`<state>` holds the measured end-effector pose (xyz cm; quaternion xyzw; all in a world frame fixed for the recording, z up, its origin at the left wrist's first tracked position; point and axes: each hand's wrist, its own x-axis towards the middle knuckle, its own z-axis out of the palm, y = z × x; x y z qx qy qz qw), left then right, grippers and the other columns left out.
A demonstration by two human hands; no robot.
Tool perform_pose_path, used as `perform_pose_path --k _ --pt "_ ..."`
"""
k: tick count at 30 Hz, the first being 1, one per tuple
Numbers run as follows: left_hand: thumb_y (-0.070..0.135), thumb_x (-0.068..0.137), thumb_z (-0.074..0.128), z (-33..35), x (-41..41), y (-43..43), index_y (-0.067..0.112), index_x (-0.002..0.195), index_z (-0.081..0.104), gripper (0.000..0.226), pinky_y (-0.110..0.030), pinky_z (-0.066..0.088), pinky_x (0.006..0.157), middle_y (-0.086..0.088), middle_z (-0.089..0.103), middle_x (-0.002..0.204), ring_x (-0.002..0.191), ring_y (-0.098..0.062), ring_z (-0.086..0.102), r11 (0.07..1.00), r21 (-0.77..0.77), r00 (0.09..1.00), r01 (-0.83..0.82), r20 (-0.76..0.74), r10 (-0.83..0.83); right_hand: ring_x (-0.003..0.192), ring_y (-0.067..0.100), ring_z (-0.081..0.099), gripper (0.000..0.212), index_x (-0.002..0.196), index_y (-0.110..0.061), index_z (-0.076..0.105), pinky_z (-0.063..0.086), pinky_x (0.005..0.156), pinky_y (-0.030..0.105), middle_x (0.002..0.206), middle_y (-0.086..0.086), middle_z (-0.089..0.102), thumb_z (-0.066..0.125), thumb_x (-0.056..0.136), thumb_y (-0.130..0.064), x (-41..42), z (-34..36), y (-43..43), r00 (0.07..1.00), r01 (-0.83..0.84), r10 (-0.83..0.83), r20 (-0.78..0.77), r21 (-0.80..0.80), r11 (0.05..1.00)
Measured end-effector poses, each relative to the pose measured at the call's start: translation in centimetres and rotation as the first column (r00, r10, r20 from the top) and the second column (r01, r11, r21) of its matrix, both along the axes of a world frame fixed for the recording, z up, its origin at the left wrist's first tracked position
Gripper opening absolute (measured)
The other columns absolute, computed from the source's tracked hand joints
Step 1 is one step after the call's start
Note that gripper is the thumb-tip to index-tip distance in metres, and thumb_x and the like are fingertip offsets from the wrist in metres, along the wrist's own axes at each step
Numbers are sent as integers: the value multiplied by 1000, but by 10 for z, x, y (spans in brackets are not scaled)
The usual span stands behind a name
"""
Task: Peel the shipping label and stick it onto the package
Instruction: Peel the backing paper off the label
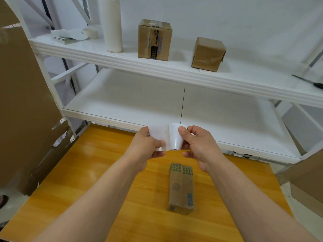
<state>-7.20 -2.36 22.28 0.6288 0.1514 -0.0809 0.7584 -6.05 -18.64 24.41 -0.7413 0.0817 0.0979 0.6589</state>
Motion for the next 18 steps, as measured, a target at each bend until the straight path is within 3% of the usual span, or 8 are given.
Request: perform_pose_path --k 10,14,18 --pt "-7 85 65 -4 1 1 13 123 55 44 -38 61 78 -8 63 114 102 -27 63 1000 1 1000 -25 7 25 61 15 58 19 94 -17 65 47 47 23 85 4 66 67 92 -36 1 -2 0 1000 -12 13 18 -19 1000" --pt "-7 85 64 -5 0 2 14 122 55 43 -39 61 78 -7 62 114 101 -27 63 1000 17 1000 -19 9 19 63 16 58 19 93 -18 65 48 47 23 85 4 65 68 92 -36 1 -2 0 1000 -9 9 22 -23 1000" --pt "-9 84 63 -5 -1 1 13 121 57 43 -33 60 67 -9 64 112 99 -28 64 1000 -4 1000 -18 3 18 63 15 59 18 92 -17 65 49 49 23 84 3 67 67 92 -35 -1 -1 0 999 -10 11 30 -25 1000"
